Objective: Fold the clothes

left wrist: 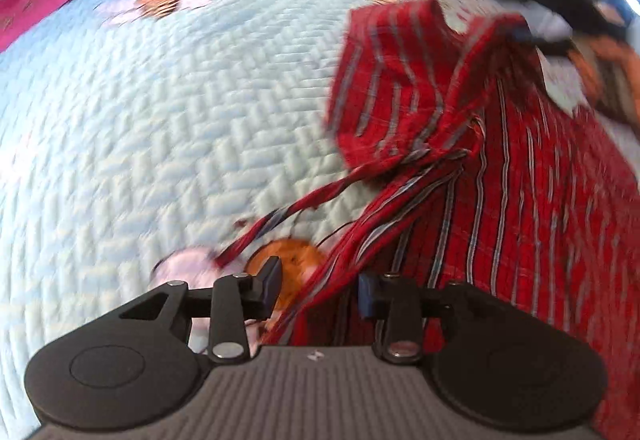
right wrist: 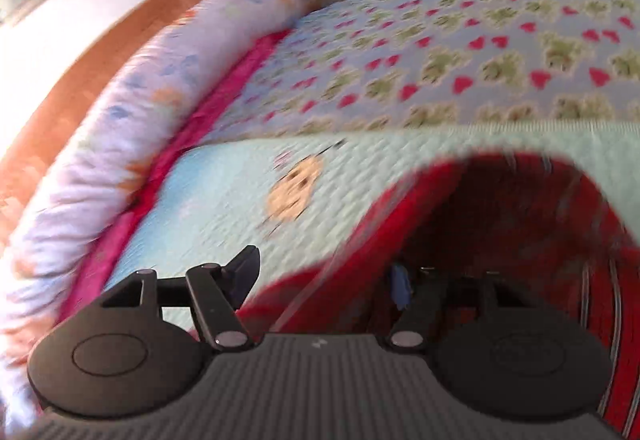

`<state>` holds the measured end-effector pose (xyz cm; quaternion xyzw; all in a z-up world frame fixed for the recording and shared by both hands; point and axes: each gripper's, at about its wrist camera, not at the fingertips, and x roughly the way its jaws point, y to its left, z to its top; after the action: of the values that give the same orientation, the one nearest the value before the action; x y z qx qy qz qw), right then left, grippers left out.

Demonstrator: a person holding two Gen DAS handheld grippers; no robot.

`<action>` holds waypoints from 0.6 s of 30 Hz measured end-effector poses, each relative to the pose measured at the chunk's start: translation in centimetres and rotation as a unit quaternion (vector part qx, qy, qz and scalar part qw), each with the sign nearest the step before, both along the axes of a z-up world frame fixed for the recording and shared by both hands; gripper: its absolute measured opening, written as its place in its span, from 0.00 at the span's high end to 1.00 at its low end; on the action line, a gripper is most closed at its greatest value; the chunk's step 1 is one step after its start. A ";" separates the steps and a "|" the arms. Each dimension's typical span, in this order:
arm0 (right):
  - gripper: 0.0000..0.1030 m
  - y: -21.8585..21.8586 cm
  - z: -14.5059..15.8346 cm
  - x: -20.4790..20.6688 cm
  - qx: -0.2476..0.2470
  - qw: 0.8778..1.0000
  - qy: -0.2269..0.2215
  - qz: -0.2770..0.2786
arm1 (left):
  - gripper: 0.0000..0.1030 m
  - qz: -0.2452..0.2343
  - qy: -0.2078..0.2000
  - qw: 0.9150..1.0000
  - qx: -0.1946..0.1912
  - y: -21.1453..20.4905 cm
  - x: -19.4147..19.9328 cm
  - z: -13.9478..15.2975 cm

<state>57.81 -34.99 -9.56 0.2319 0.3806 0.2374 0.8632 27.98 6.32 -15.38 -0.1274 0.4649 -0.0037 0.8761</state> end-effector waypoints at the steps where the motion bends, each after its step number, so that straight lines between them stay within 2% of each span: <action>1: 0.34 -0.4 0.3 -2.3 0.022 1.000 0.002 0.001 | 0.61 0.005 -0.002 1.000 -0.002 0.2 -0.7 0.3; 3: 0.32 -1.8 0.4 -6.8 0.050 0.999 0.011 0.002 | 0.61 0.013 -0.007 1.000 0.000 0.2 -2.3 1.0; 5: 0.32 -4.0 0.3 -11.6 0.047 0.999 0.020 -0.014 | 0.61 0.008 -0.007 1.000 0.009 -0.3 -3.4 1.5; 7: 0.32 -7.0 0.7 -16.7 0.015 0.998 0.016 -0.053 | 0.61 -0.009 -0.010 1.000 0.015 -1.7 -4.4 2.0; 9: 0.31 -11.1 0.8 -20.6 -0.053 0.992 0.007 -0.115 | 0.61 -0.038 -0.018 0.999 0.018 -4.2 -4.8 2.7; 10: 0.31 -13.1 0.6 -21.9 -0.078 0.986 0.008 -0.147 | 0.61 -0.053 -0.021 0.998 0.018 -5.6 -5.0 3.0; 11: 0.31 -15.7 0.3 -22.9 -0.081 0.980 0.014 -0.183 | 0.61 -0.074 -0.024 0.997 0.018 -7.5 -4.9 3.3; 14: 0.30 -23.6 -0.6 -25.9 -0.065 0.951 0.022 -0.302 | 0.61 -0.127 -0.037 0.991 0.014 -13.1 -4.5 4.0; 17: 0.27 -30.2 -1.4 -28.0 -0.044 0.922 0.023 -0.383 | 0.59 -0.156 -0.047 0.987 0.014 -17.9 -2.6 4.5; 18: 0.27 -32.1 -1.9 -28.2 -0.041 0.915 0.032 -0.400 | 0.59 -0.150 -0.044 0.987 0.020 -19.0 -1.5 4.5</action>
<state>29.57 -67.04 -11.41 0.3366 0.2925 -0.1510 0.8822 26.52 -12.68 -10.86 -0.0383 0.4398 -0.1317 0.8876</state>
